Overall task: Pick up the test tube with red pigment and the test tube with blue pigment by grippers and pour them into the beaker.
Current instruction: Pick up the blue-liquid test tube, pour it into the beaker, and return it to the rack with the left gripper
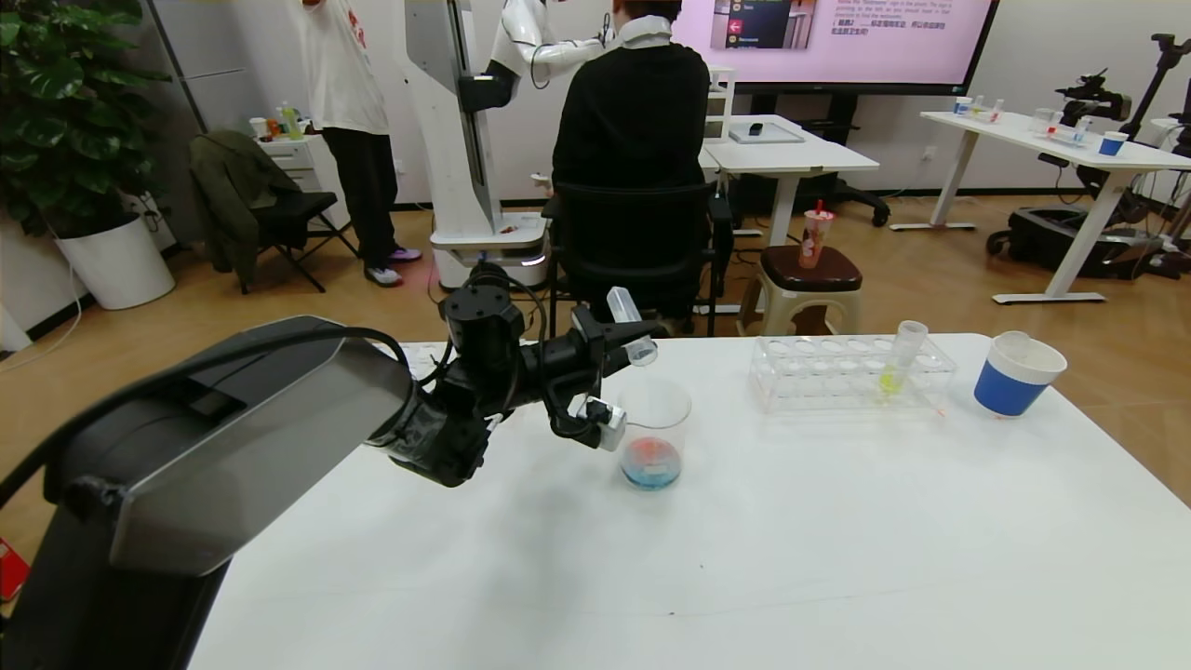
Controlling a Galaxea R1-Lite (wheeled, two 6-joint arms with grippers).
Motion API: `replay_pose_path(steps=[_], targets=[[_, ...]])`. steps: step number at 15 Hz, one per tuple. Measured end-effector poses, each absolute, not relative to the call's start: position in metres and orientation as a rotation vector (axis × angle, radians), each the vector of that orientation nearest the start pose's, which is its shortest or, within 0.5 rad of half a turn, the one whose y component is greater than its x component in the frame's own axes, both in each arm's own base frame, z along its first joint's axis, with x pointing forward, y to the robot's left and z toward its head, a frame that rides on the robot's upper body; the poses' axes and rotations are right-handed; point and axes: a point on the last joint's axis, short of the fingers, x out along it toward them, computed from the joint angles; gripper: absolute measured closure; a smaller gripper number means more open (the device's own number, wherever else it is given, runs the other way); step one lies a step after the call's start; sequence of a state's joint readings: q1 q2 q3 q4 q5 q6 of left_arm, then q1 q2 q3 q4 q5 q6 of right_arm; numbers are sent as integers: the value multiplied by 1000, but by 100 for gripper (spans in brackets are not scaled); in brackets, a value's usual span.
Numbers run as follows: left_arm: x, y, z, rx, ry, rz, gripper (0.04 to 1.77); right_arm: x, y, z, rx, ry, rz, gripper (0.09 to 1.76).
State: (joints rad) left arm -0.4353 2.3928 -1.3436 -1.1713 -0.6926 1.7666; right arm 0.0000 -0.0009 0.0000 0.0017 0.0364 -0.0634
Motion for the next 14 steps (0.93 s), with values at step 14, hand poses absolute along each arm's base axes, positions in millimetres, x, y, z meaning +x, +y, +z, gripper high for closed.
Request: replay_pose_path(steps=[14], targets=[[397, -224, 162, 765, -703, -456, 130, -23, 1, 75, -64, 0, 36, 11]])
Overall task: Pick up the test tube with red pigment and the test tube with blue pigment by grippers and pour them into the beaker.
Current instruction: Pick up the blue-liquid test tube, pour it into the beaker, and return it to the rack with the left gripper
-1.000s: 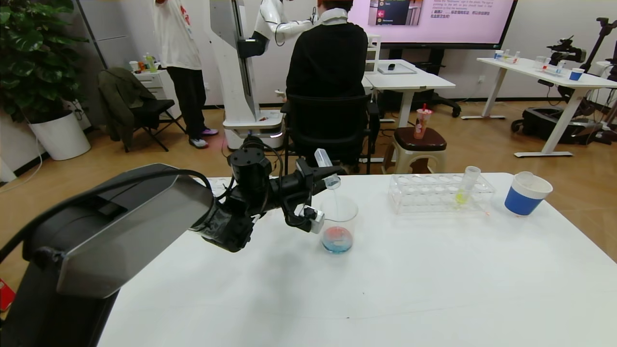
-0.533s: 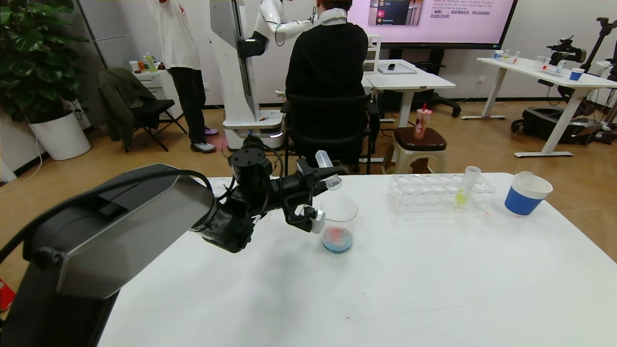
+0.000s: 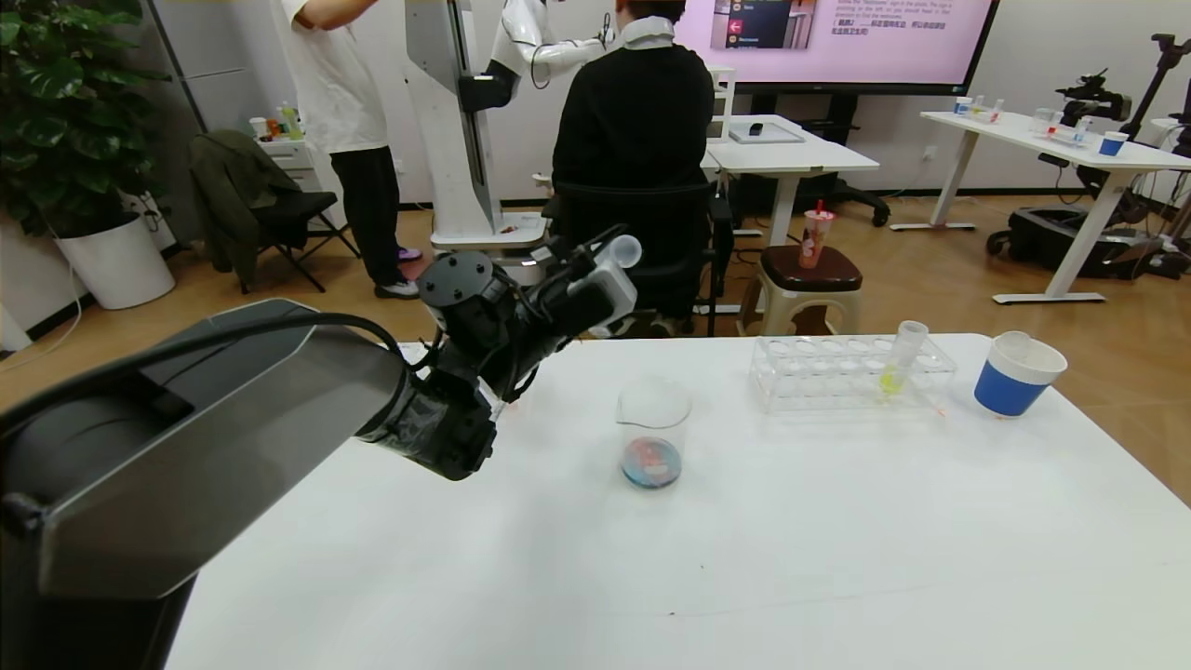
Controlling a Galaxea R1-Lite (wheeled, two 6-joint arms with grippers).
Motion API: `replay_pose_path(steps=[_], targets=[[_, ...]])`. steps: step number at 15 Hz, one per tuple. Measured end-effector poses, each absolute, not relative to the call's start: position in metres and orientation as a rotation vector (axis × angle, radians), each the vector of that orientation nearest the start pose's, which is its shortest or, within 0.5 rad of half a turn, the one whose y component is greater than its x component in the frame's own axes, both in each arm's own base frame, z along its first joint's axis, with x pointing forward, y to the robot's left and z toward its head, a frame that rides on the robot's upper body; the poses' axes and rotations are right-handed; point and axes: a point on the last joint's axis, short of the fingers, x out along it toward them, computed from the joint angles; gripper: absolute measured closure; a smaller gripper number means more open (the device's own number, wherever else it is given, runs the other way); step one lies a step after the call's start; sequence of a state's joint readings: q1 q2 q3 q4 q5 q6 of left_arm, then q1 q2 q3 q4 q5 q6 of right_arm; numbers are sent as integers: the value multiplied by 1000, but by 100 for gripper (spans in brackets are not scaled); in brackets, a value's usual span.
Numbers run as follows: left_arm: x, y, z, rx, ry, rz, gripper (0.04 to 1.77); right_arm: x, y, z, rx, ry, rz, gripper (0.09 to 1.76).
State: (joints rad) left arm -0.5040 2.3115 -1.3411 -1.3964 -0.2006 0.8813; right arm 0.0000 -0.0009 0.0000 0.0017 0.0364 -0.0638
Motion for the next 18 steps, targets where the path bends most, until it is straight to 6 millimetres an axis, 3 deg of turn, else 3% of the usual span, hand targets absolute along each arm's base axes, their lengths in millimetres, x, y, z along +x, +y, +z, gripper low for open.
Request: replay_pose_path(steps=[4, 8, 11, 15, 18], targets=[[378, -240, 185, 291, -447, -188, 130, -23, 1, 75, -63, 0, 36, 11], [371, -234, 198, -25, -217, -14, 130, -23, 1, 75, -63, 0, 36, 11], [362, -223, 199, -122, -79, 16, 130, -23, 1, 75, -63, 0, 36, 11], [344, -206, 197, -126, -14, 23, 130, -23, 1, 75, -63, 0, 36, 11], [339, -176, 205, -117, -13, 42, 130, -23, 1, 75, -64, 0, 36, 11]])
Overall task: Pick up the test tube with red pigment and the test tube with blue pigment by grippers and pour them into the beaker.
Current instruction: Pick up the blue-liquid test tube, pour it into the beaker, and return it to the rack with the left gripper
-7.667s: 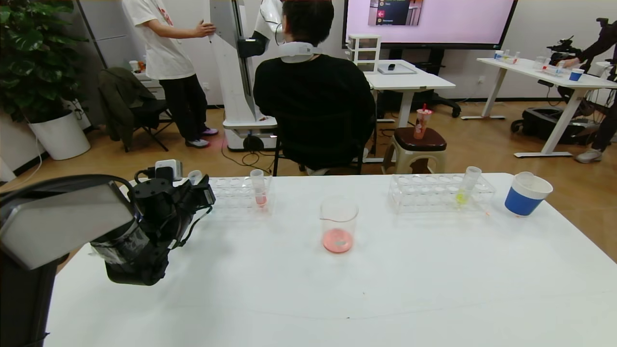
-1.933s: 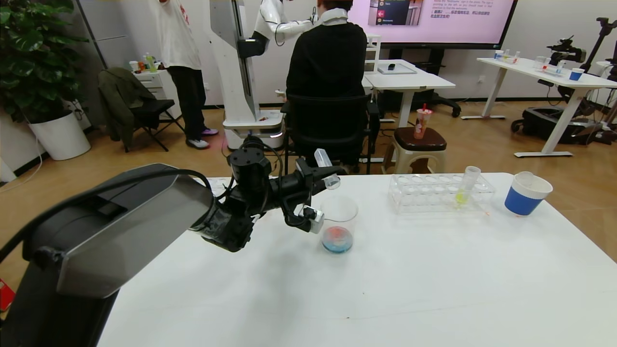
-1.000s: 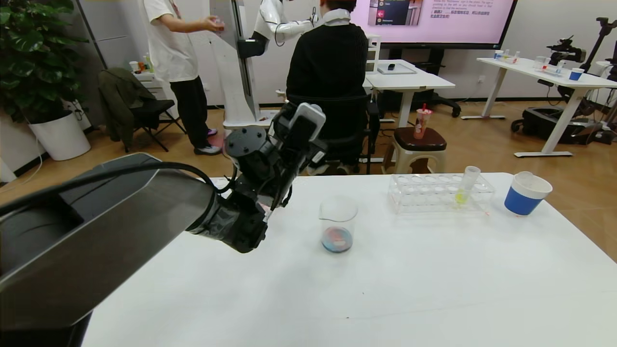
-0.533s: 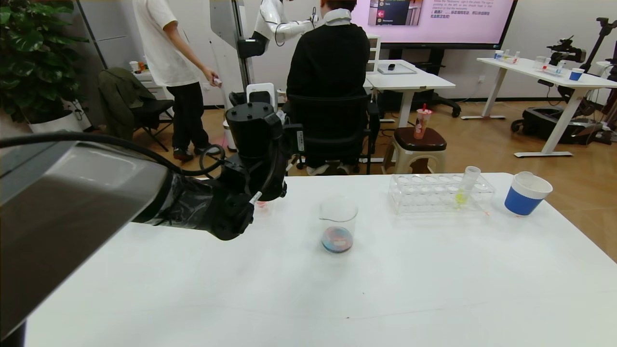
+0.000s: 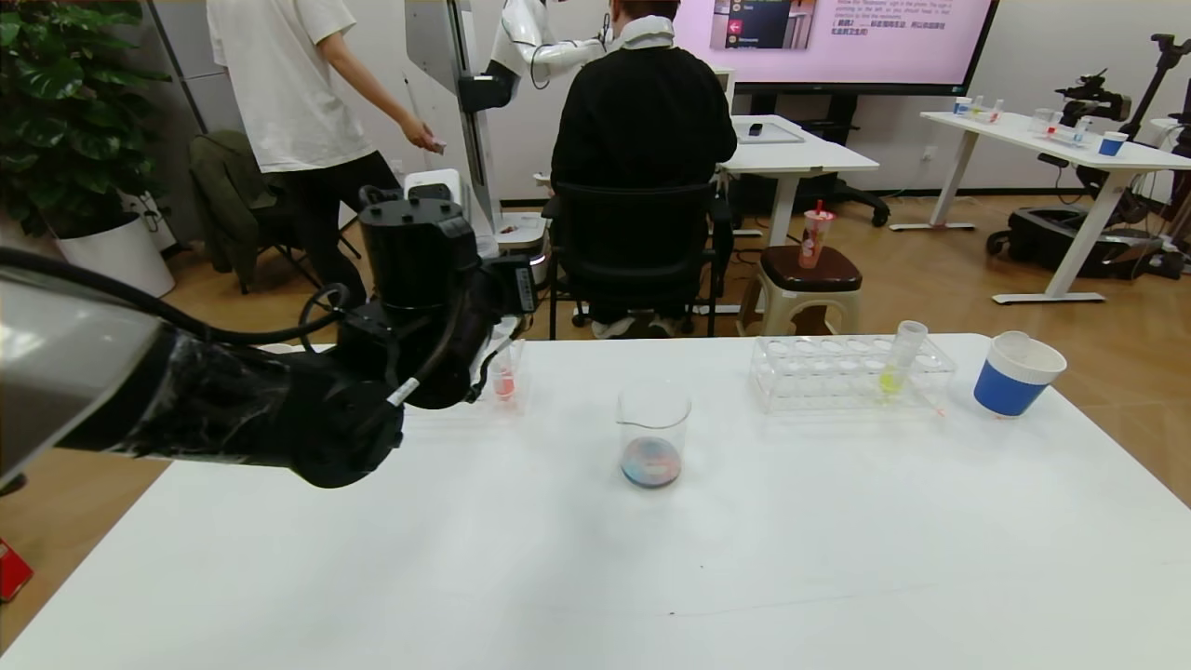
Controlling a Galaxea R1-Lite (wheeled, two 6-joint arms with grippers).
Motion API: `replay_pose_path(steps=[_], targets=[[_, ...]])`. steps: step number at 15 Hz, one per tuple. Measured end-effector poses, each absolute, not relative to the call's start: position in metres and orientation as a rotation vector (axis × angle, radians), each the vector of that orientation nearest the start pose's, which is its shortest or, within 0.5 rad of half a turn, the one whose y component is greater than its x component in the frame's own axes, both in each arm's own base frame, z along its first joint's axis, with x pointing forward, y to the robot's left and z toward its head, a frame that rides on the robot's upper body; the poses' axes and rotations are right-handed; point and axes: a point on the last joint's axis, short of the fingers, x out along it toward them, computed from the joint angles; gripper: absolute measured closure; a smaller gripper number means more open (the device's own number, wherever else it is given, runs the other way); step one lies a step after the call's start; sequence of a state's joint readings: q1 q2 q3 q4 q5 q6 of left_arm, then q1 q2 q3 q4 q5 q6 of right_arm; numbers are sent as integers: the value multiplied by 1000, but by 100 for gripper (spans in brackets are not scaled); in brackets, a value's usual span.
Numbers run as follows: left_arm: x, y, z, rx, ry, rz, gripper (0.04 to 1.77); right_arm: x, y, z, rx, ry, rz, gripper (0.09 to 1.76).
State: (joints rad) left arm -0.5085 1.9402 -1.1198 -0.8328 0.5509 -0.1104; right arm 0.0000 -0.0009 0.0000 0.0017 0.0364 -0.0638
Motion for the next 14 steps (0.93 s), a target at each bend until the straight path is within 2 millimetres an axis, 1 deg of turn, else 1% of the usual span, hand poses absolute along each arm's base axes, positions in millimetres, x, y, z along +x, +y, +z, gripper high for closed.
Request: replay_pose_path(steps=[2, 6, 8, 10, 12, 14], targets=[[340, -140, 210, -92, -13, 50, 130, -23, 1, 75, -64, 0, 36, 11], [339, -40, 220, -62, -26, 133, 130, -23, 1, 75, -64, 0, 36, 11], [335, 10, 220, -59, -25, 198, 130, -23, 1, 75, -64, 0, 36, 11], [332, 53, 214, -59, -10, 248, 130, -23, 1, 75, -63, 0, 36, 11], [333, 79, 206, -58, -13, 293, 130, -23, 1, 75, -64, 0, 36, 11], [341, 96, 196, -53, -57, 327, 130, -23, 1, 75, -64, -1, 36, 11]])
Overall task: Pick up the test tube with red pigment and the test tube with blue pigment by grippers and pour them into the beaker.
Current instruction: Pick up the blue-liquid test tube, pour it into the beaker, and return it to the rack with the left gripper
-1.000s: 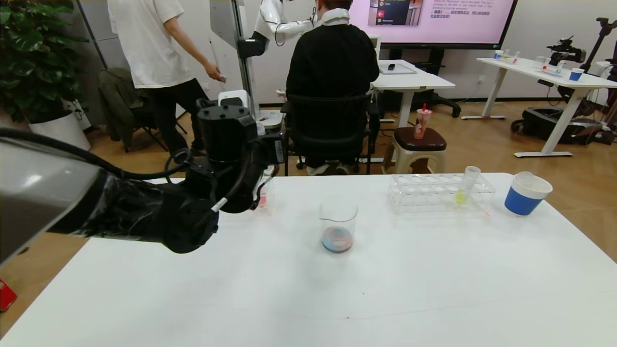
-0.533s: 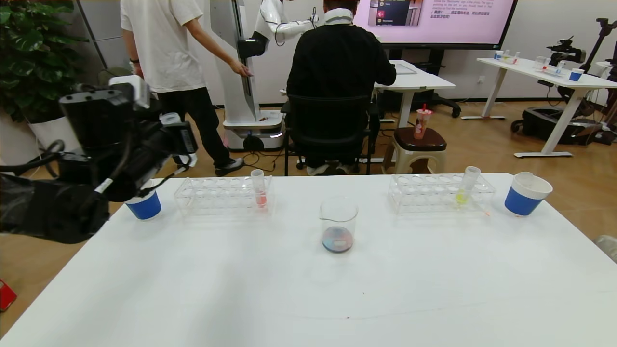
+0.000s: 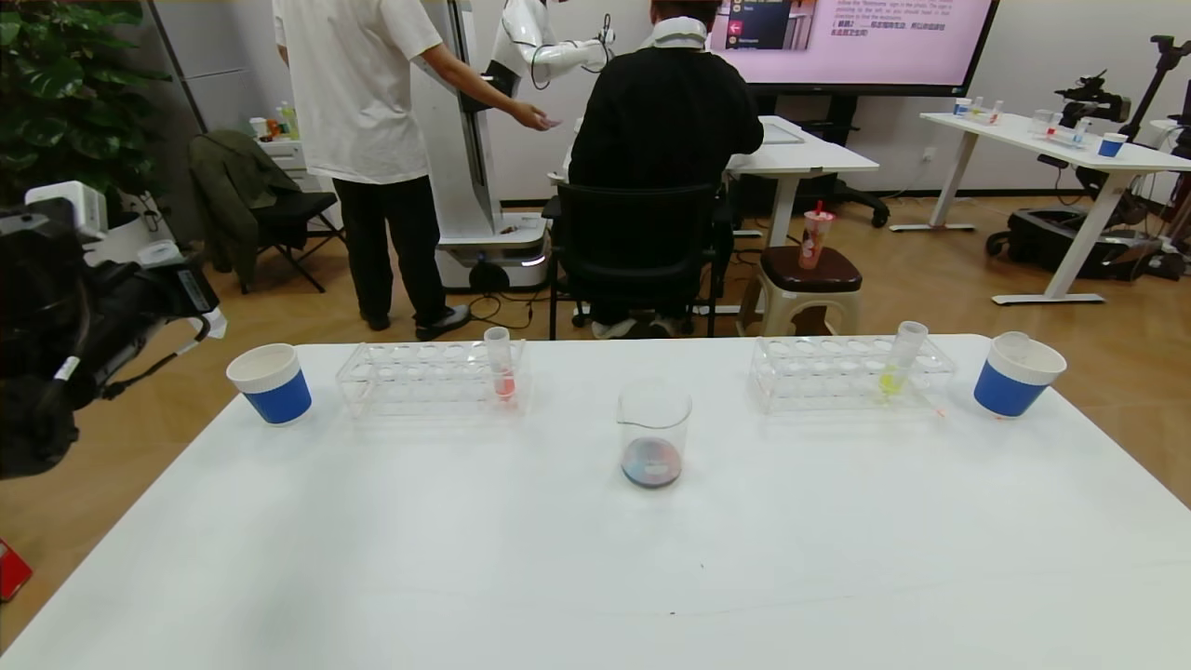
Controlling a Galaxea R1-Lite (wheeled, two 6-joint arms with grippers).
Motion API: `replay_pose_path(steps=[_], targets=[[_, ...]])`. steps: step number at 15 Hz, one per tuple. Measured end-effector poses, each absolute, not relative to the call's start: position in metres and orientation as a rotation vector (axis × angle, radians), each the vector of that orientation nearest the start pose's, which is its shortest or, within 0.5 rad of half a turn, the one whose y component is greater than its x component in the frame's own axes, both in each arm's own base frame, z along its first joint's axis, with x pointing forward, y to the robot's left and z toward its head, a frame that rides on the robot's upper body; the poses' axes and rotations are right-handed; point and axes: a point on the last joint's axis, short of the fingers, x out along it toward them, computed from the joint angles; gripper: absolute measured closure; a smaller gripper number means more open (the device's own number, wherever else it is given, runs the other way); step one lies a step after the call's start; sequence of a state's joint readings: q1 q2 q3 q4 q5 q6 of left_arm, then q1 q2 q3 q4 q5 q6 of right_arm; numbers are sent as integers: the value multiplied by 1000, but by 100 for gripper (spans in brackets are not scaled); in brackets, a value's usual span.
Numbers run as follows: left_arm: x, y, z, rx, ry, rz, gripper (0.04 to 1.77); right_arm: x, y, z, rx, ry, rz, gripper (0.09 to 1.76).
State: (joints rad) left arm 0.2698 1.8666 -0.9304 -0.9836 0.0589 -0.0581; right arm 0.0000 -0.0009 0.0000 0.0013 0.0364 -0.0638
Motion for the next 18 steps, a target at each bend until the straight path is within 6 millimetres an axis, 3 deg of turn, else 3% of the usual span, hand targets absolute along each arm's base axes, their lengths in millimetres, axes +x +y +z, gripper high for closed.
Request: replay_pose_path(steps=[10, 14, 18], targets=[[390, 113, 123, -55, -29, 347, 130, -23, 1, 75, -63, 0, 36, 11], [394, 113, 94, -59, 23, 347, 130, -23, 1, 75, -63, 0, 36, 11], [390, 112, 83, -59, 35, 341, 130, -23, 1, 75, -63, 0, 36, 11]])
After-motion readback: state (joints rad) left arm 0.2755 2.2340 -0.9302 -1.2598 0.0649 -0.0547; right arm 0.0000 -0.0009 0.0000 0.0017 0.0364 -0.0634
